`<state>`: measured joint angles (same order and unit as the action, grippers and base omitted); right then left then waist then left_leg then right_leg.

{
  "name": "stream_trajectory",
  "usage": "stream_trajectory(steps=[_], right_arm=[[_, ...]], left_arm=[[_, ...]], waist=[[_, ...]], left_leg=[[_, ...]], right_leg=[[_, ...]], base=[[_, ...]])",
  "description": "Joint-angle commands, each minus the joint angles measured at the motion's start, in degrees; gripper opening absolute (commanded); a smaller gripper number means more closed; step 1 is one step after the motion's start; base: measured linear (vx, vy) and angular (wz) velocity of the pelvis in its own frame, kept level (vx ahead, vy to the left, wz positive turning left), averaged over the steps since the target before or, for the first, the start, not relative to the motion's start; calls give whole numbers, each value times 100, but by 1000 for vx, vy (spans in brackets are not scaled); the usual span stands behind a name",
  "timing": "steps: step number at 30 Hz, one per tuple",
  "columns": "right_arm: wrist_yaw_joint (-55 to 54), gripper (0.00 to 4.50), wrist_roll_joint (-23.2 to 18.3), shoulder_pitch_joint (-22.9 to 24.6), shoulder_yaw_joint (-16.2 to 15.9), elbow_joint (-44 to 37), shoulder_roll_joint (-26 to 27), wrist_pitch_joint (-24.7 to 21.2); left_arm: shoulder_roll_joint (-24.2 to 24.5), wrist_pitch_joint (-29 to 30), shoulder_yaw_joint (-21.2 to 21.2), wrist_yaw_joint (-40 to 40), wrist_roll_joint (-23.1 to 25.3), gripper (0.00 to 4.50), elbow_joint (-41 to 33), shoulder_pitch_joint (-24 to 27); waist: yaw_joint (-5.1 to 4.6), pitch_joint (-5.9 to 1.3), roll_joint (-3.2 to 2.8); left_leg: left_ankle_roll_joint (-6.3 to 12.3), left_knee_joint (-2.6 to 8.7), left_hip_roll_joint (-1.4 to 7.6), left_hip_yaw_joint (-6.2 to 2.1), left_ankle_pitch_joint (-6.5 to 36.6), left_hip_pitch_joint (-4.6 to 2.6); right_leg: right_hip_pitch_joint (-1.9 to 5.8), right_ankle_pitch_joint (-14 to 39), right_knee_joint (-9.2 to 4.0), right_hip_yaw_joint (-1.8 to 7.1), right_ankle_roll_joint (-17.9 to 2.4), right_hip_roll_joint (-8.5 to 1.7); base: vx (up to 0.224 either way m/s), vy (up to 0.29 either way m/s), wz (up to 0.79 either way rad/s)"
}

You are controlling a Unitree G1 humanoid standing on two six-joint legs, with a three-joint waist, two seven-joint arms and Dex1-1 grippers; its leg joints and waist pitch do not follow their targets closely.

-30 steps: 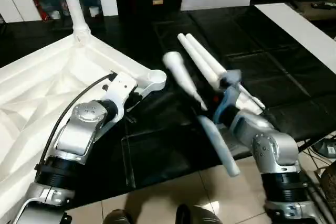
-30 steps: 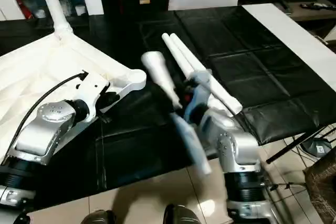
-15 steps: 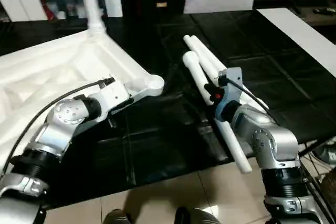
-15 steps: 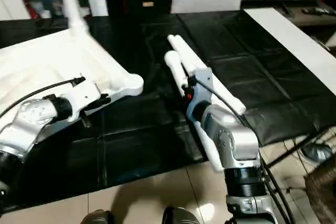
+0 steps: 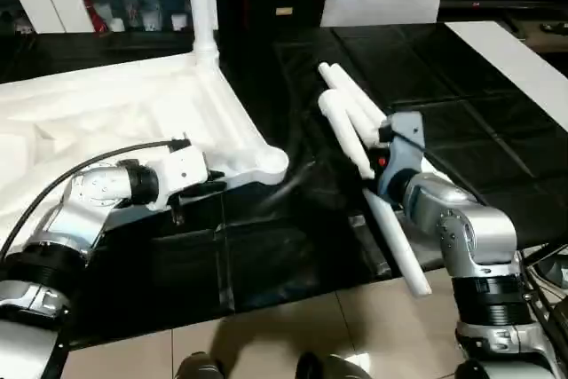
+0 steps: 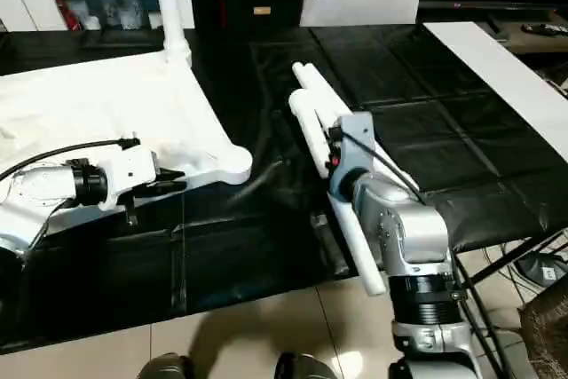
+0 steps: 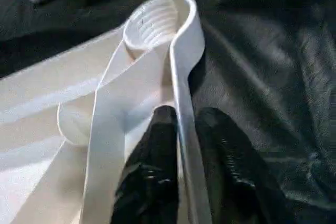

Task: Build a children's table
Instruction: Insert table leg to table base

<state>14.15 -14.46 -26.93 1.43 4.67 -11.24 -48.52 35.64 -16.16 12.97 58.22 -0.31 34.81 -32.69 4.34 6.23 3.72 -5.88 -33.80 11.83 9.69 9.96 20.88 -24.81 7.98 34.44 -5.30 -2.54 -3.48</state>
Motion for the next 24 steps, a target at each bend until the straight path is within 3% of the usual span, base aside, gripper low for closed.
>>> stream_trajectory(steps=[1, 4, 6, 13, 14, 20, 24], right_arm=[[-54, 450, 84, -11, -47, 196, -70, -153], [-231, 450, 327, -88, -19, 588, -87, 38], [-238, 450, 365, -121, 2, 727, -93, 121], [75, 450, 182, -170, -65, 990, -109, -49], [74, 432, 206, -173, -71, 1029, -111, -10], [118, 388, 155, -273, 67, 1353, -25, 64], [249, 343, 163, -271, 15, 1436, -43, 163]], left_arm=[[4, 165, -191, 47, -206, 119, -321, 36], [-36, 870, -451, -70, -525, 127, -1005, 240], [-36, 1284, -518, -164, -632, 159, -1436, 369], [-293, 3015, -617, -658, -1322, 166, -3130, 873], [-332, 3148, -609, -710, -1372, 167, -3282, 929], [-885, 4618, -534, -1609, -1630, 167, -4599, 1447], [-1074, 5267, -471, -2099, -1495, 167, -4950, 1633]], waist=[[-11, -551, -104], [-25, -550, -115], [-43, -535, -126], [-86, -522, -128], [-94, -514, -129], [-123, -519, -115], [-139, -534, -98]], left_leg=[[-169, 377, 112, 8, 889, -70], [-211, 364, 123, 7, 960, -70], [-212, 356, 110, 9, 993, -67], [-147, 323, 99, 1, 1160, -51], [-144, 317, 101, 6, 1208, -56], [-74, 281, 67, 4, 1248, -44], [10, 261, 32, 8, 1174, -14]], right_leg=[[415, 1688, -359, 371, -658, -459], [409, 1794, -355, 365, -685, -460], [399, 1902, -372, 358, -695, -441], [403, 2155, -394, 335, -623, -413], [385, 2262, -411, 329, -605, -403], [380, 2625, -464, 287, -309, -355], [383, 2721, -501, 255, -108, -317]], base=[[0, 0, 0], [0, 0, 0], [0, 0, 0], [0, 0, 0], [0, 0, 0], [0, 0, 0], [0, 0, 0]])
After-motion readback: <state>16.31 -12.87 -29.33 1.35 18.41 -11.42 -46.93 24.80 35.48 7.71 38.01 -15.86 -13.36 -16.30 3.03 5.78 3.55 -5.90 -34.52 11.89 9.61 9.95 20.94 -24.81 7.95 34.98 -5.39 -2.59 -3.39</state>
